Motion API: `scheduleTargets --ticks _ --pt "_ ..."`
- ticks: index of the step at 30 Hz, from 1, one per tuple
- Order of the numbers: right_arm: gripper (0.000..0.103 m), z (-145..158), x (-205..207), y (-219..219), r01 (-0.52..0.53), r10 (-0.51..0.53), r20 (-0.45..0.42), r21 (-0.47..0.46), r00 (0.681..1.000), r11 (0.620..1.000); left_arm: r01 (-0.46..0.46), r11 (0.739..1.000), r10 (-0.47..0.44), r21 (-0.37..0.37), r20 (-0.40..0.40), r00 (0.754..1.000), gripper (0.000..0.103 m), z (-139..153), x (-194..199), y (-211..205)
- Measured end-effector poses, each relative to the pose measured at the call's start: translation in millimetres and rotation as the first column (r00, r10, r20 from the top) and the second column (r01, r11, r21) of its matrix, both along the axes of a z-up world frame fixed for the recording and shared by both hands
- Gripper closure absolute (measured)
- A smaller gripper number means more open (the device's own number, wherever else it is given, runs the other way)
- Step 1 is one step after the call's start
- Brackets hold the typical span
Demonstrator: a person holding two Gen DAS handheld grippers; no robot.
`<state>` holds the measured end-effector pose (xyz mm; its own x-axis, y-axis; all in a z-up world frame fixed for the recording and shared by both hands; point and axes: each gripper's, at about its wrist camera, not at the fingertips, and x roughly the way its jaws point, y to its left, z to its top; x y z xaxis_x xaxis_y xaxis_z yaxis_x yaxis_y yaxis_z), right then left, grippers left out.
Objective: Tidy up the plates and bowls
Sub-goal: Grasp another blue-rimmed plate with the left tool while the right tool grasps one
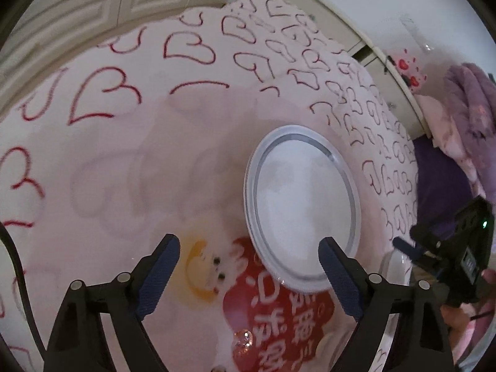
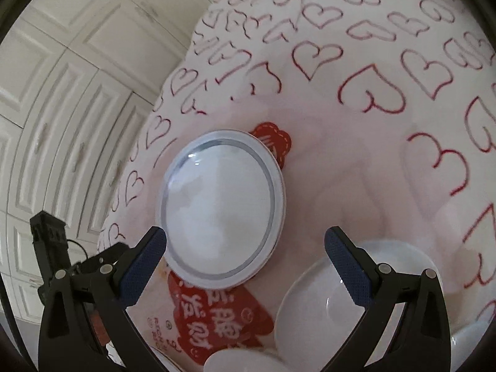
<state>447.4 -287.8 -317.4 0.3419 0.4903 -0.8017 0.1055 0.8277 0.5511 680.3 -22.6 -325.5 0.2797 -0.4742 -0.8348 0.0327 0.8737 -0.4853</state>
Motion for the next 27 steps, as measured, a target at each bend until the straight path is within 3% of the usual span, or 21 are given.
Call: scheduleTargets --ticks 8,15,18,22,24,27 --pt "0.001 -18.3 22.3 9.7 -0.036 0.036 -0.016 0.005 0.999 0.999 -0.030 0.999 0.029 -0.041 -0.038 0.999 0.021 -38.2 41.1 -8.1" --pt "0.009 -22.1 39.3 17.2 -0.067 0.067 -0.023 0.007 0.997 0.998 -0.029 0.994 0.020 -0.102 -0.087 0.996 0.043 -59.3 53.7 -21.9" --pt "0.012 -25.8 46.3 19.4 -0.081 0.081 -0.045 -0.004 0.996 0.997 -0.020 0.994 0.012 -0.104 -0.077 0.997 0.044 -61.8 60.4 -30.9" --pt "0.018 -35.1 52.0 26.0 -0.115 0.113 -0.082 -0.028 0.990 0.993 -0.012 0.994 0.004 -0.112 -0.071 0.997 0.047 -65.4 65.9 -40.4" --pt "0.023 -40.9 54.3 30.4 -0.134 0.131 -0.101 -0.025 0.986 0.991 -0.010 0.993 0.001 -0.118 -0.075 0.997 0.056 -68.0 65.4 -42.5" --pt "0.033 -47.9 56.1 36.3 -0.159 0.152 -0.130 -0.046 0.980 0.986 -0.013 0.994 0.004 -0.112 -0.077 0.997 0.059 -72.4 68.8 -46.0"
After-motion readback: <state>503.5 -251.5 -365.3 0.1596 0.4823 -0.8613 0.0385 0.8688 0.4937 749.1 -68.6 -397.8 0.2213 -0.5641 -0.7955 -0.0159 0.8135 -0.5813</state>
